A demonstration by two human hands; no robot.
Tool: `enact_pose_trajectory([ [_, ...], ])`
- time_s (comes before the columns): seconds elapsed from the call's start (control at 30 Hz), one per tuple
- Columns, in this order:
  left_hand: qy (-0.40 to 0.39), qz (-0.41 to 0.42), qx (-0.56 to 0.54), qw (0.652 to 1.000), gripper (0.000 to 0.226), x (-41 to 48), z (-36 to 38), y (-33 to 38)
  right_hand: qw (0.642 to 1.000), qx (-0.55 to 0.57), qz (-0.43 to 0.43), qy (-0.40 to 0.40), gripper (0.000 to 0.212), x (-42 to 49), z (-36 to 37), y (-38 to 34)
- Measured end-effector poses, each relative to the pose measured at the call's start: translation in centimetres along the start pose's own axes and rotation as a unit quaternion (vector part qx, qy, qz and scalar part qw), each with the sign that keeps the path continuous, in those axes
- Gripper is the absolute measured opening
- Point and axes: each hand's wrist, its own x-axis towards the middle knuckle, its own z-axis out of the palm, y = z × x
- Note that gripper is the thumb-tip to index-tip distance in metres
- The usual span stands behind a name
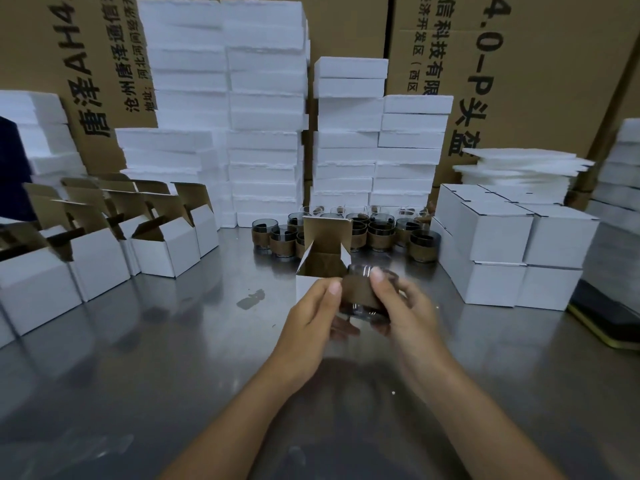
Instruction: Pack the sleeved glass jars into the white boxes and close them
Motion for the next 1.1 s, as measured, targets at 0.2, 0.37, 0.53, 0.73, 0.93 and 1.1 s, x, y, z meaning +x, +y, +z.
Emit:
enact_pose_trajectory([
  [0.2, -0.025, -0.045, -0.016, 0.999, 0.046, -0.4, -0.2, 0.2, 0.999, -0.039, -0.006, -0.031, 0.058, -0.9, -0.3, 1.6],
  [0.37, -0.003, -0.076, -0.053, 0.996, 0.053, -0.7, 0.0, 0.5, 0.998, -0.051, 0.014, -0.037, 0.022, -0.6, -0.7, 1.9],
  [0.53, 0.005, -0.084, -0.052, 0.995, 0.054, -0.7, 0.0, 0.4, 0.998, -0.046, 0.015, -0.047, 0.026, -0.7, -0.7, 1.8],
  [0.73, 0.036, -0.074, -0.088, 0.993, 0.051, -0.4, 0.0, 0.4, 0.996, -0.050, 0.019, -0.065, 0.069, -1.2, -0.4, 1.9],
  [0.93, 0.049, -0.045, -0.077, 0.995, 0.052, -0.1, -0.1, 0.5, 0.997, -0.005, 0.053, -0.064, 0.058, -0.5, -0.7, 1.7],
  [1.1, 0.045, -0.027, -0.050, 0.997, 0.041, -0.2, -0.1, 0.5, 0.993, 0.041, 0.103, -0.048, 0.037, 0.1, -0.7, 1.8],
])
